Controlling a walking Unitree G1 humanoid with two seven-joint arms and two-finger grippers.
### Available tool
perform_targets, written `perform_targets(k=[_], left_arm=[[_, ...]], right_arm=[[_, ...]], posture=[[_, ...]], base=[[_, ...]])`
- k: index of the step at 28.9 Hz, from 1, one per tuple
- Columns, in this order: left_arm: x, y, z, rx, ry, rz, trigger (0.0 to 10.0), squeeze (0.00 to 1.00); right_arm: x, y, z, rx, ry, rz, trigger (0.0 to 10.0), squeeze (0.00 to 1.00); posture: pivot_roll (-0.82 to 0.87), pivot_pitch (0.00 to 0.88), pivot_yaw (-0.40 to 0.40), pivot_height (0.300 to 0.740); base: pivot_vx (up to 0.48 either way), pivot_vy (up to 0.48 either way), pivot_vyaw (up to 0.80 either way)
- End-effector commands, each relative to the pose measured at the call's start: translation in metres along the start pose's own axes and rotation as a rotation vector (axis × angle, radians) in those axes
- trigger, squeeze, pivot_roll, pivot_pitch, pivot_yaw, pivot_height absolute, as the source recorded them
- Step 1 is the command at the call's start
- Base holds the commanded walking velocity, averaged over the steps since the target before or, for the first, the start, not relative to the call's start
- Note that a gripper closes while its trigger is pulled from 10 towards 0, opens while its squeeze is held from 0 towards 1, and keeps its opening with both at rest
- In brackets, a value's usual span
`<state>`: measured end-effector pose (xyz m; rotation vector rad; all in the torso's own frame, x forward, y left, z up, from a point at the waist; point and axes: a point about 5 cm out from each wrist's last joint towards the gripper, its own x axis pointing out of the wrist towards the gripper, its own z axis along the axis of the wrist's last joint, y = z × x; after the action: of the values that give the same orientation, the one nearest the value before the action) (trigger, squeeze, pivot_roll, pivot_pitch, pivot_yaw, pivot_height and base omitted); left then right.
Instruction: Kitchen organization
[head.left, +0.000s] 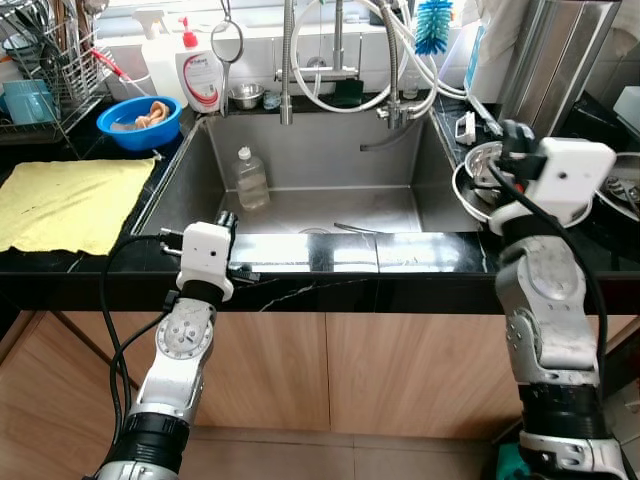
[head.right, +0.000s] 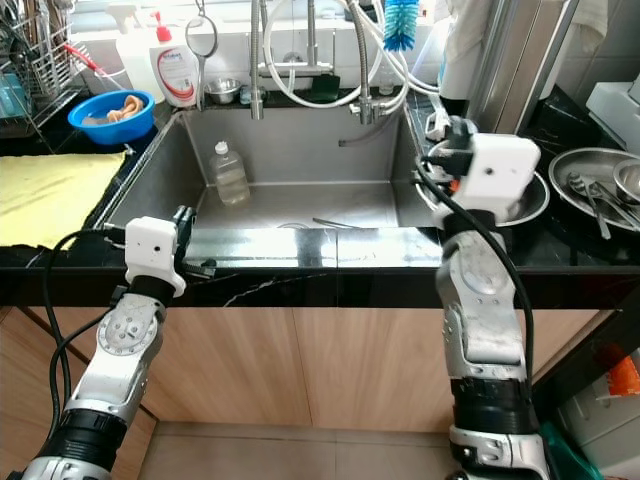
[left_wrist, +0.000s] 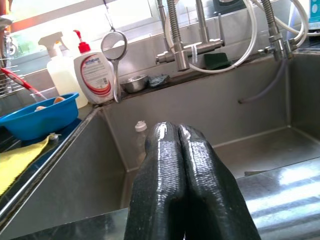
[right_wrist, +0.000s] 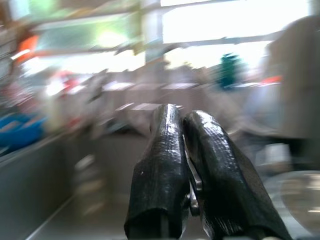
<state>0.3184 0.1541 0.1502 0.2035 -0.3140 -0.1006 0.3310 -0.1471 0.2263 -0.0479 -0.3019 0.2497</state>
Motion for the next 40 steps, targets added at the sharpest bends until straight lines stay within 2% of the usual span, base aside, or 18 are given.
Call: perform_targets(k=[1,6,12,15,17,22,28,40], left_arm=[[0.001,0.002,0.001,0.02,-0.001,0.001,10.0,0.0],[0.001,0.001,0.001,0.02,0.001,0.001,10.0,0.0],[0.001,0.001,0.001,0.019,0.001,0.0,10.0,0.0],[0.002,0.001,0.002,0.02,0.0,-0.002,10.0,0.0],[0.002,0.001,0.002,0.02,-0.001,-0.002,10.0,0.0],[0.002,0.003,0.002,0.022,-0.002,0.001,10.0,0.0],[0.002,0.003,0.002,0.023,-0.003,-0.003,10.0,0.0],[0.002,0.001,0.002,0.018,-0.003,-0.01,10.0,0.0]], right_arm=[[0.001,0.016,-0.001,0.01,0.044,0.121,10.0,0.0],[0.006,0.018,-0.007,-0.025,0.089,0.145,10.0,0.0],[0.019,0.01,-0.014,-0.053,0.161,0.133,10.0,0.0],[0.028,0.0,-0.026,-0.053,0.241,0.05,10.0,0.0],[0.029,0.0,-0.028,-0.04,0.249,0.041,10.0,0.0],[0.028,0.007,-0.038,-0.017,0.292,0.052,10.0,0.0],[0.019,0.006,-0.057,0.037,0.357,-0.01,10.0,0.0],[0.02,-0.002,-0.06,0.026,0.371,-0.061,10.0,0.0]], posture=[[-0.22,0.0,0.057,0.731],[-0.22,0.0,0.058,0.731],[-0.22,0.0,0.059,0.731],[-0.21,0.0,0.059,0.731],[-0.21,0.0,0.056,0.731],[-0.2,0.0,0.055,0.731],[-0.2,0.0,0.059,0.731],[-0.2,0.0,0.059,0.731]], base=[[0.0,0.0,0.0],[0.0,0.0,0.0],[0.0,0.0,0.0],[0.0,0.0,0.0],[0.0,0.0,0.0],[0.0,0.0,0.0],[0.0,0.0,0.0],[0.0,0.0,0.0]])
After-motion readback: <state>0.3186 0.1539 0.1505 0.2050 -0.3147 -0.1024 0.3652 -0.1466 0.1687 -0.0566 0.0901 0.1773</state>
